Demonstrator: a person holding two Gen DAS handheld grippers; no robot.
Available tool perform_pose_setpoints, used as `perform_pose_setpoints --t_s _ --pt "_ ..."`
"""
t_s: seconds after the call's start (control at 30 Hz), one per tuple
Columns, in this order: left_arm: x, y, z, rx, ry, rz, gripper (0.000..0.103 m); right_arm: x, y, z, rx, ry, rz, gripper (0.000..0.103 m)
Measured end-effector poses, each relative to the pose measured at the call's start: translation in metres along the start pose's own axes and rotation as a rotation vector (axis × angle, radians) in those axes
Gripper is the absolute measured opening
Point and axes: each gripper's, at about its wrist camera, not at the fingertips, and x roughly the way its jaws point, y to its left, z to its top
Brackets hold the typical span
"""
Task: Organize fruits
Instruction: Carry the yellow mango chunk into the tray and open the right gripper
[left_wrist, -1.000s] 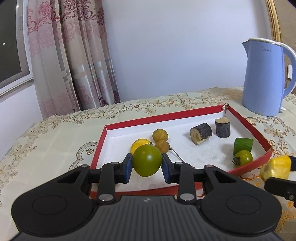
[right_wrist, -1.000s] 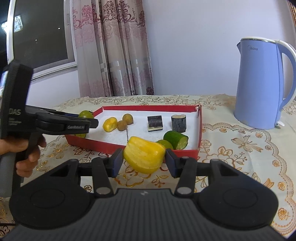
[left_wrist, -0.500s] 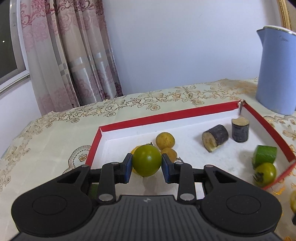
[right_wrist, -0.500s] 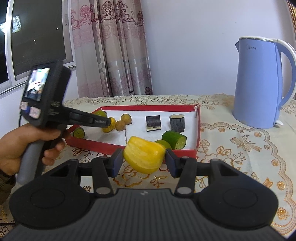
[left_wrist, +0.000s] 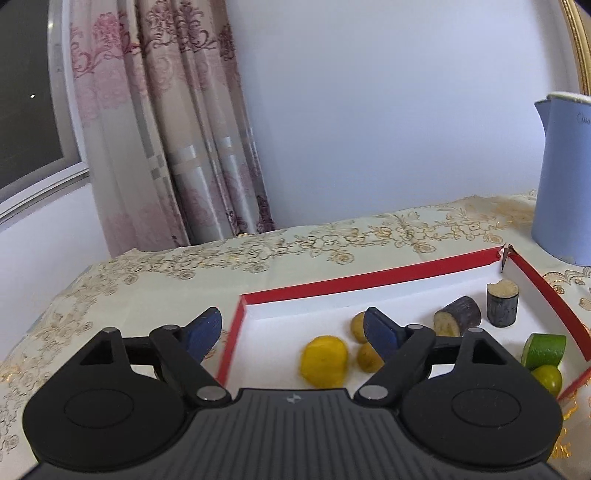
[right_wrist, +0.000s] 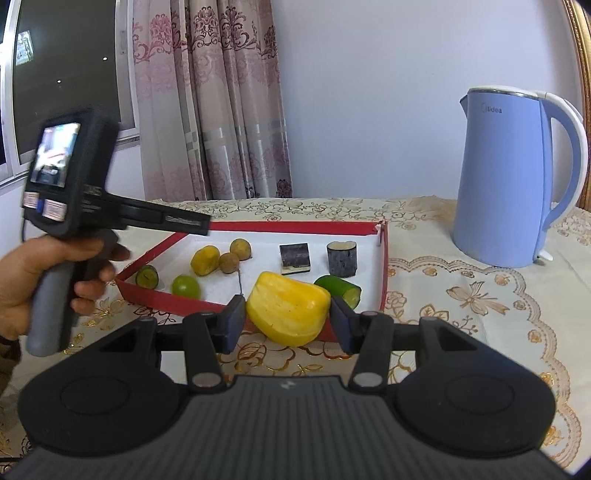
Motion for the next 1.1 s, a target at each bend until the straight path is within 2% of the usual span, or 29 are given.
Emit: perform_pose_setpoints --t_s 0.17,0.4,0.57,1.1 --pt "-0.032 0.022 -0.012 -0.042 -0.014 0.001 0.084 0.004 0.007 0.011 -0.065 0.008 -0.012 0.047" --pt "-0.077 0.024 -0.043 -0.069 -0.042 -0.079 0.084 0.029 0.018 0.039 -0.133 0.004 -0.009 0.047" --pt "-0.079 0.015 -0.052 -0.034 -0.029 -0.081 0.084 0.051 0.023 0.049 -0.131 0.017 -0.013 0.047" --pt "-0.073 0.030 -0.059 -0.078 0.023 -0.062 0.085 0.110 0.023 0.053 -0.121 0.108 -0.031 0.047"
